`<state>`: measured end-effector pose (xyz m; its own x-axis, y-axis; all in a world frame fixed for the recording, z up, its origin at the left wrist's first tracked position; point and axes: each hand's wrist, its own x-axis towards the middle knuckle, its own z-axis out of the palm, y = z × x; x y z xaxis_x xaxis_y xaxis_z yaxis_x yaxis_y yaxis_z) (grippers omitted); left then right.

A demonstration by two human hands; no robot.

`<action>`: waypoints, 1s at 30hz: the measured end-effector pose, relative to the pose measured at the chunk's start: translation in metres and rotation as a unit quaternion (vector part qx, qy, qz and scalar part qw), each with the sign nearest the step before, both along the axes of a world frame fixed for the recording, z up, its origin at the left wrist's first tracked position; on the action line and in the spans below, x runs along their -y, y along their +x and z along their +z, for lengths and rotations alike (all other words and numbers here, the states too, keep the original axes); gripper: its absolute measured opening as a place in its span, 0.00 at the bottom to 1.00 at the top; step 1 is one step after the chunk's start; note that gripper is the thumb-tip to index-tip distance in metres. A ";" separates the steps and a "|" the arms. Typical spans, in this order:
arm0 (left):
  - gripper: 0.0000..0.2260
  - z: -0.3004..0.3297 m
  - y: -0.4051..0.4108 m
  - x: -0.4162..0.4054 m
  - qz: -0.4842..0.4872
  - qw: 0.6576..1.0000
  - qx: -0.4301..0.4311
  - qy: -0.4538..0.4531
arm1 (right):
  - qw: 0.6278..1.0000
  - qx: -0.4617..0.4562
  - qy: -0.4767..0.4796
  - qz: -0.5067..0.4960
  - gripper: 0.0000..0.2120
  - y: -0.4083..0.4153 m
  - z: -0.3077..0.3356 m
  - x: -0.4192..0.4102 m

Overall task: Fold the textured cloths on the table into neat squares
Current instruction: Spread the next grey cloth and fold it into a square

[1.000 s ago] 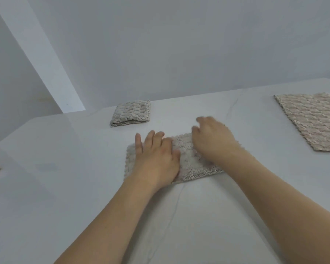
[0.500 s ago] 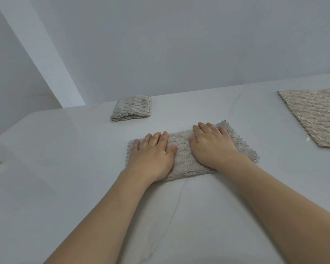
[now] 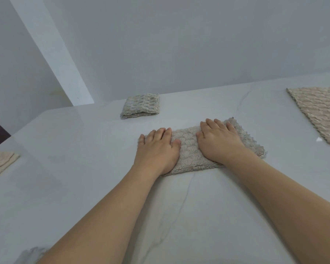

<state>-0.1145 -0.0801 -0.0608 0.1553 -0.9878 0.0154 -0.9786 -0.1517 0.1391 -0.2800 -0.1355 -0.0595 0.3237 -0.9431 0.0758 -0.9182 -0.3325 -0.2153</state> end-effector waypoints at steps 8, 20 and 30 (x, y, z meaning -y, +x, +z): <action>0.26 0.002 -0.004 -0.009 0.008 1.000 -0.007 -0.002 | 0.991 0.025 -0.125 0.035 0.15 0.000 0.005 -0.028; 0.25 0.003 -0.038 -0.026 -0.055 0.998 -0.001 0.001 | 0.996 -0.015 0.022 0.087 0.25 -0.015 0.000 -0.031; 0.26 0.004 -0.009 -0.036 -0.021 1.000 0.000 0.022 | 0.997 -0.033 0.034 0.069 0.26 -0.037 0.002 -0.024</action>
